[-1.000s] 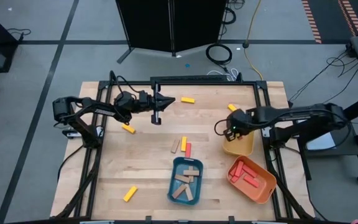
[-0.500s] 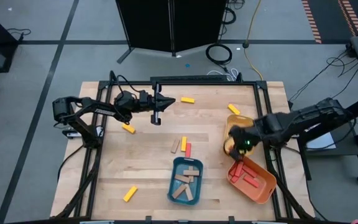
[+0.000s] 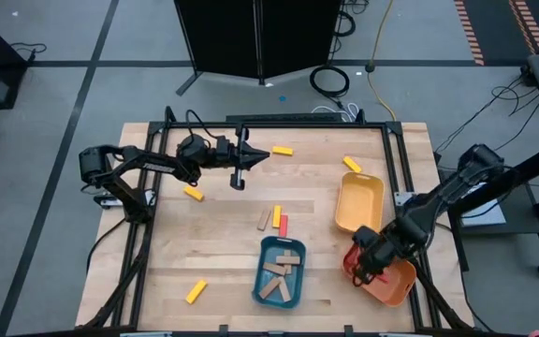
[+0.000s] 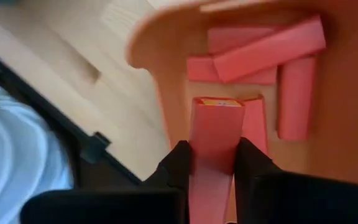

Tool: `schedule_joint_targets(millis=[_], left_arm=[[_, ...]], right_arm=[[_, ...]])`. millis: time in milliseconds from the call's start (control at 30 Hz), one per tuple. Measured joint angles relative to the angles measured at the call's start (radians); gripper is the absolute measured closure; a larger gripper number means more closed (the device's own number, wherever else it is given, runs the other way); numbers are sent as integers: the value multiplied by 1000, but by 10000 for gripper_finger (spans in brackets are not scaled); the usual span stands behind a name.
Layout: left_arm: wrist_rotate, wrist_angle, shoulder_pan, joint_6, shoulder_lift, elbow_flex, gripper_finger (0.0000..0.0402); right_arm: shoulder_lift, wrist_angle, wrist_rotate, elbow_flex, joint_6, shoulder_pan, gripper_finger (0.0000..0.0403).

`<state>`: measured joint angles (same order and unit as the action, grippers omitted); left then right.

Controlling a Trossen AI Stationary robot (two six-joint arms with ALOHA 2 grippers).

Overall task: Sort blocks
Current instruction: Put the orange block into the orange bin, then adjust the bins on the table

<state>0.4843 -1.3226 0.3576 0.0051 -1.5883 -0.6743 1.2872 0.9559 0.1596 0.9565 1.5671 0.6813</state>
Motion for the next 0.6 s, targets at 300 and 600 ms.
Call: schedule_joint_targets(millis=[300,600], left_arm=[[13,-22,0,9,0,0,389],[43,-29,0,27,0,0,389]], right_arm=[[45,10,1,0,72,34,291],[-7,166,0,0,99,50,245]])
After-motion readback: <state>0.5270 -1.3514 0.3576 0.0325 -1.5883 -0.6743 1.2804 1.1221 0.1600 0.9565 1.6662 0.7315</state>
